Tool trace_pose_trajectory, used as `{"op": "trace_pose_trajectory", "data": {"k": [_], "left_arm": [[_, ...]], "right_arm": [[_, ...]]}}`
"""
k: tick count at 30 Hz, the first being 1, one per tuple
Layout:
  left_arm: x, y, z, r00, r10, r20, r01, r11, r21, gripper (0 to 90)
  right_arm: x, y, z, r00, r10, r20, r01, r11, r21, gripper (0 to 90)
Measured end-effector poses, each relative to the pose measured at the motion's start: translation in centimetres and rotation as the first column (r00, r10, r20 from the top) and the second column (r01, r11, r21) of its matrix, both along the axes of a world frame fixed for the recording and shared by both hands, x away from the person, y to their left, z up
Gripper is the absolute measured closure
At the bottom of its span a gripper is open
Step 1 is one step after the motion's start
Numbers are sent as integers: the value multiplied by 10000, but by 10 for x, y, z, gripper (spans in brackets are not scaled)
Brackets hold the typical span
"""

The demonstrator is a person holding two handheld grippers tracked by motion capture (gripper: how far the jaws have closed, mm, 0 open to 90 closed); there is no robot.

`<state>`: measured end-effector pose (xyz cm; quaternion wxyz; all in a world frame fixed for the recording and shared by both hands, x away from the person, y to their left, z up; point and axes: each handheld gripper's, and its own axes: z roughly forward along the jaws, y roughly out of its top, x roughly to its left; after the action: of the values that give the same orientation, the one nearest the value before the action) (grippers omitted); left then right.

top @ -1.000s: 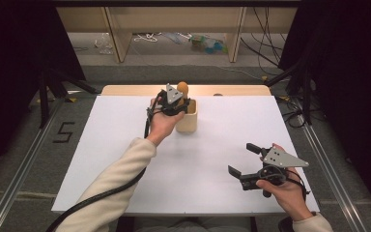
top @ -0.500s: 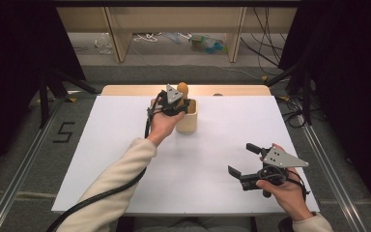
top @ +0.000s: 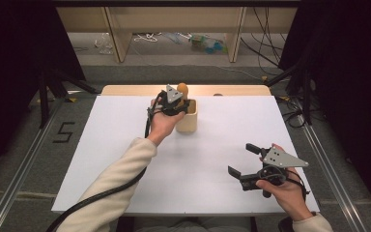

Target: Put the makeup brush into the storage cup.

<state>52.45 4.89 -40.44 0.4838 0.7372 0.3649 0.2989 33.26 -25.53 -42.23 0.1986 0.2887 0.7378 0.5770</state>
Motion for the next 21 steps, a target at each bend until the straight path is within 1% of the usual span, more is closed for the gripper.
{"op": "trace_pose_trajectory", "data": {"k": [2, 6, 9, 11, 13, 14, 18, 19, 21], "left_arm": [[0, 0, -1, 10000, 54, -44, -54, 9999, -99, 653], [1, 1, -1, 9999, 12, -171, -14, 9999, -144, 652], [2, 1, -2, 9997, -14, -235, 11, 9999, -122, 651], [2, 1, -2, 9997, 19, -228, -21, 9999, -98, 651], [2, 2, -2, 9996, 2, -275, -6, 9999, -141, 651], [2, 2, -2, 9996, -14, -265, 12, 10000, -85, 651], [2, 2, -2, 9996, 7, -295, -10, 9999, -114, 651], [2, 2, -2, 9996, 6, -287, -9, 9999, -115, 651], [2, 1, -2, 9996, -1, -298, -3, 9999, -136, 650]], "right_arm": [[0, 0, 0, 10000, -10, 11, 10, 10000, 14, 11], [0, 0, 0, 10000, 4, 1, -4, 10000, -11, 12], [0, 0, 0, 10000, 9, -10, -9, 10000, 8, 12], [0, 1, 0, 9999, 96, -35, -95, 9999, 116, 14], [0, 0, 0, 10000, 29, -57, -29, 10000, 29, 13], [0, 0, 0, 10000, 28, -39, -28, 10000, 35, 14], [0, 0, 0, 10000, 3, -34, -3, 10000, 28, 13], [2, 0, 0, 9997, -1, 233, 1, 10000, 8, 14], [1, 0, 0, 10000, 7, 35, -7, 10000, 23, 14]]}}
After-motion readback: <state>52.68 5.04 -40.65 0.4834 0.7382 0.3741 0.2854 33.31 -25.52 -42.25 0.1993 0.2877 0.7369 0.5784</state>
